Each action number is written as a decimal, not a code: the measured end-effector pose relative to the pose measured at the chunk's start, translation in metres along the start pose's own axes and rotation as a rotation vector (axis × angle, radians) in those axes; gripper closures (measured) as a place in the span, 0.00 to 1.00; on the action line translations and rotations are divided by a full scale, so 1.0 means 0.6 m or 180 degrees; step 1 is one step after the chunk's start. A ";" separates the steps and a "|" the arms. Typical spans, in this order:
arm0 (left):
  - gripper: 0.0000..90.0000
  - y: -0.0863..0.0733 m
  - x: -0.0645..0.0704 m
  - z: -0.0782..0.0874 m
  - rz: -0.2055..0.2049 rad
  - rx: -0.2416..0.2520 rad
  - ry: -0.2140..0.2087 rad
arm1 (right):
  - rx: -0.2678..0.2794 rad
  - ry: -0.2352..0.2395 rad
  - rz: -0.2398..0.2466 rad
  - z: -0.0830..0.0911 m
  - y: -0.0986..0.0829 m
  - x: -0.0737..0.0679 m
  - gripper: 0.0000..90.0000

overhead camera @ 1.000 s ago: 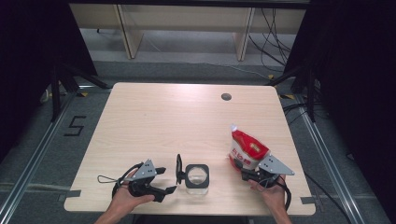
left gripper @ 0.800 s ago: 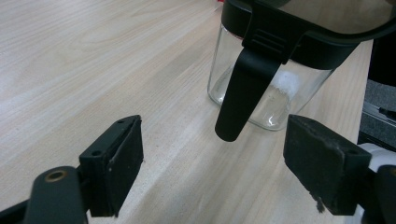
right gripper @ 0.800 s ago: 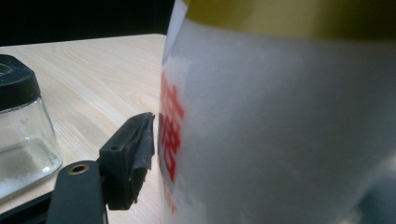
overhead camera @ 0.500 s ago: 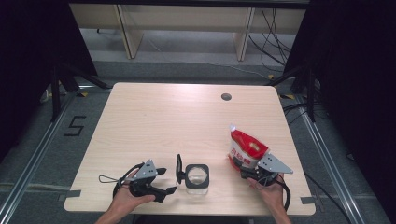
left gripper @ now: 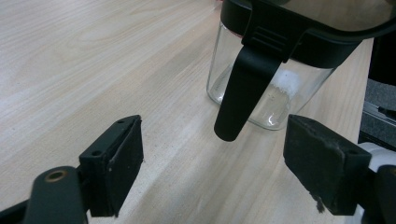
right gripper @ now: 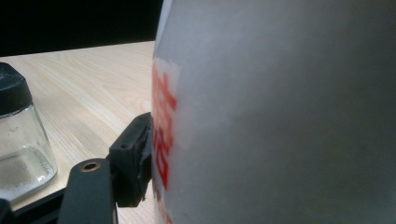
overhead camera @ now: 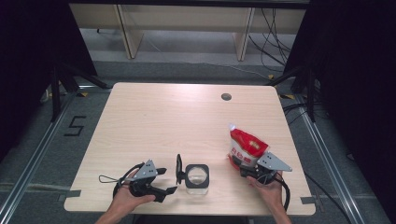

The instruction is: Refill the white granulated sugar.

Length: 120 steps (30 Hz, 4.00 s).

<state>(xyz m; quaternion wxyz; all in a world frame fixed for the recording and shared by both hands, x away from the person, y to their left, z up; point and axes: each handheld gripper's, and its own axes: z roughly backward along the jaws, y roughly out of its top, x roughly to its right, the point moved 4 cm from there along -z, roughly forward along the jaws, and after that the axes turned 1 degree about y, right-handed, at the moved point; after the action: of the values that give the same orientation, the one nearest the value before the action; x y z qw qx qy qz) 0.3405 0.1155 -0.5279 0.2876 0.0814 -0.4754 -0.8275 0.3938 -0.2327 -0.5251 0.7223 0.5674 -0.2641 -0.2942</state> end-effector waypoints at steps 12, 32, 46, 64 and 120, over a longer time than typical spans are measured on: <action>0.22 0.001 -0.002 0.004 -0.0071 -0.0028 0.0022 | -0.0066 -0.0162 -0.0083 0.003 0.004 -0.006 0.41; 0.22 0.000 -0.006 0.007 -0.0062 0.0013 0.0016 | -0.0164 -0.0285 0.0397 0.021 0.031 -0.019 0.43; 0.22 0.000 -0.010 0.011 -0.0066 -0.0024 0.0053 | -0.0177 -0.0360 0.0867 0.073 0.079 -0.056 0.43; 0.22 -0.001 -0.011 0.011 -0.0035 -0.0028 0.0053 | -0.0612 -0.0446 0.1396 0.104 0.090 -0.110 0.44; 0.22 0.000 -0.013 0.010 -0.0064 -0.0016 0.0060 | -0.1638 -0.1036 0.4523 0.097 0.070 -0.182 0.45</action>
<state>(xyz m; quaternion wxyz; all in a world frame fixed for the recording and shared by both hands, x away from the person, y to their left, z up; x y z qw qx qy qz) 0.3442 0.1243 -0.5259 0.2840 0.0932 -0.4697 -0.8307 0.2822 -0.1847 -0.4765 0.7989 0.0256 -0.5911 0.1082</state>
